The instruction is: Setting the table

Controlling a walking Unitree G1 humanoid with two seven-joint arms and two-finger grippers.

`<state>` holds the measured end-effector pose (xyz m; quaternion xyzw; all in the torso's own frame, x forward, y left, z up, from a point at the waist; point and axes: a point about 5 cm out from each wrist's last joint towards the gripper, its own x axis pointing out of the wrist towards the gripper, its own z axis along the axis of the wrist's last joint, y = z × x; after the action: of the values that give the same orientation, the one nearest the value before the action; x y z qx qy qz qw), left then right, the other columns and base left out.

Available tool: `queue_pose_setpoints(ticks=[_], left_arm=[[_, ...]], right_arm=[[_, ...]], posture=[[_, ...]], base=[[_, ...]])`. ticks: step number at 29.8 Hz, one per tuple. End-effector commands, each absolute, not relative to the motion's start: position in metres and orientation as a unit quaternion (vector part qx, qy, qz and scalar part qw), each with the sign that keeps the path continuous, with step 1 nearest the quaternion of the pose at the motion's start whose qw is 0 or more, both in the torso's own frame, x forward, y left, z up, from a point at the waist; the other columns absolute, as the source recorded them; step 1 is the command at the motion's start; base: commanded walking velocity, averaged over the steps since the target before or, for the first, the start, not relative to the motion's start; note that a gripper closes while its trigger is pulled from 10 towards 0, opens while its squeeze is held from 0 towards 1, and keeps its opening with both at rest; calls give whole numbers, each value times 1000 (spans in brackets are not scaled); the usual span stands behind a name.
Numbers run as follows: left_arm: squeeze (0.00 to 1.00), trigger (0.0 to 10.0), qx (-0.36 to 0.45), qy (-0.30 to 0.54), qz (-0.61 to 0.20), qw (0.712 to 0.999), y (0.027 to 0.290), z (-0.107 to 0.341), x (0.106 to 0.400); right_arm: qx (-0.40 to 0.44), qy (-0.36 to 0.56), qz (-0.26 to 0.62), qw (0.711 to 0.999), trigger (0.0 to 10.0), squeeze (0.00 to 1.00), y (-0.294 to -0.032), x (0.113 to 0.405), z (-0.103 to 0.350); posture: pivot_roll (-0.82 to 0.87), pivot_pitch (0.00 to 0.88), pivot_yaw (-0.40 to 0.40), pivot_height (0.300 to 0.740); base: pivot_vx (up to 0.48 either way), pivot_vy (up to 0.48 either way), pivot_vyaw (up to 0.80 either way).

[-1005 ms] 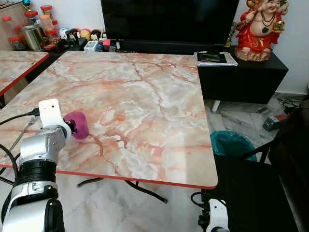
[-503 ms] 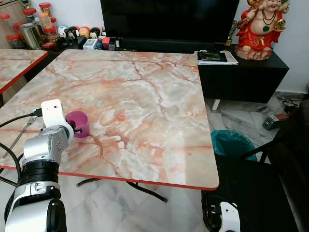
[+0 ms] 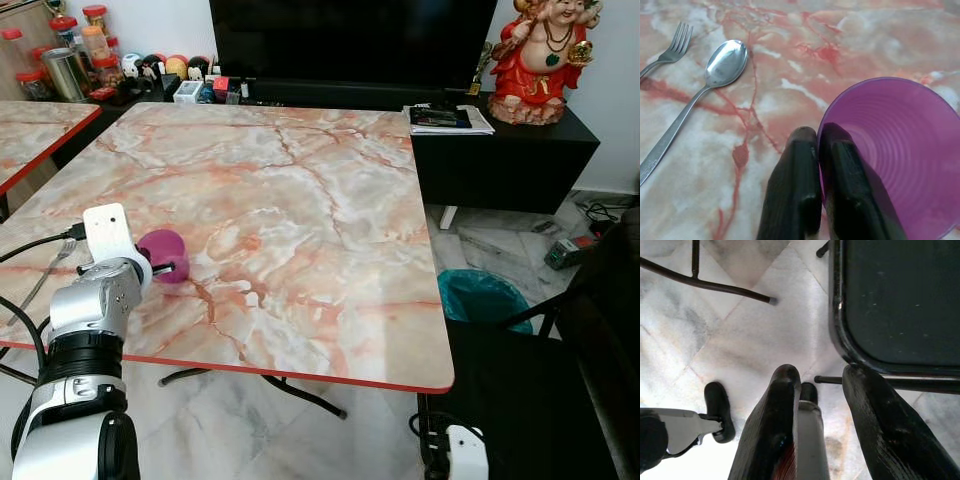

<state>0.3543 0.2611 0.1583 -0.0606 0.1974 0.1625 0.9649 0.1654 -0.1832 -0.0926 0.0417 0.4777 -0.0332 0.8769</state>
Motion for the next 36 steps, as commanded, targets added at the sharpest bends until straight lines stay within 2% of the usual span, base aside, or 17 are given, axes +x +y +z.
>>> queue_pose_setpoints(ticks=[1,9,10,11,12,13,14,15,23,27,29,36], left_arm=[[0,0,-63,202,165,963,260,155,353],[0,0,-72,174,167,968,261,161,354],[0,0,-75,159,168,970,261,164,355],[0,0,-86,106,156,978,258,177,358],[0,0,-86,106,156,978,258,177,358],[0,5294,-77,27,126,989,250,197,359],[0,5294,-64,-19,105,992,243,210,358],[0,10000,-61,-32,100,993,241,213,358],[0,10000,-46,-127,91,987,226,232,354],[0,10000,-45,-138,89,985,226,231,352],[0,10000,-46,-179,86,979,222,244,350],[0,10000,-58,-191,94,975,226,247,351]], right_arm=[[37,471,-34,881,10000,0,-184,169,-91],[38,471,-31,881,10000,0,-178,170,-91],[37,471,-31,881,10000,0,-178,170,-91],[37,471,-31,881,10000,0,-177,170,-91],[37,471,-31,881,10000,0,-177,170,-91],[37,471,-32,881,10000,0,-177,171,-91],[37,471,-32,881,10000,0,-177,171,-91],[37,471,-33,881,10000,0,-178,170,-91],[38,473,-45,879,10000,0,-188,166,-92],[38,473,-45,879,10000,0,-188,166,-92],[29,478,-57,876,10000,0,-200,162,-92],[23,487,-52,871,10000,0,-201,159,-93]], posture=[[40,0,-6,728],[41,0,-6,728],[41,0,-6,728],[40,0,-7,728],[40,0,-7,728],[40,0,-6,728],[40,0,-8,728],[40,0,-8,728],[29,0,-10,728],[29,0,-10,728],[18,0,-6,728],[15,0,0,728]], base=[[0,0,0],[0,0,0],[0,0,0],[0,0,0],[0,0,0],[0,0,0],[0,0,0],[0,0,0],[0,0,0],[0,0,0],[0,480,0],[0,480,0]])
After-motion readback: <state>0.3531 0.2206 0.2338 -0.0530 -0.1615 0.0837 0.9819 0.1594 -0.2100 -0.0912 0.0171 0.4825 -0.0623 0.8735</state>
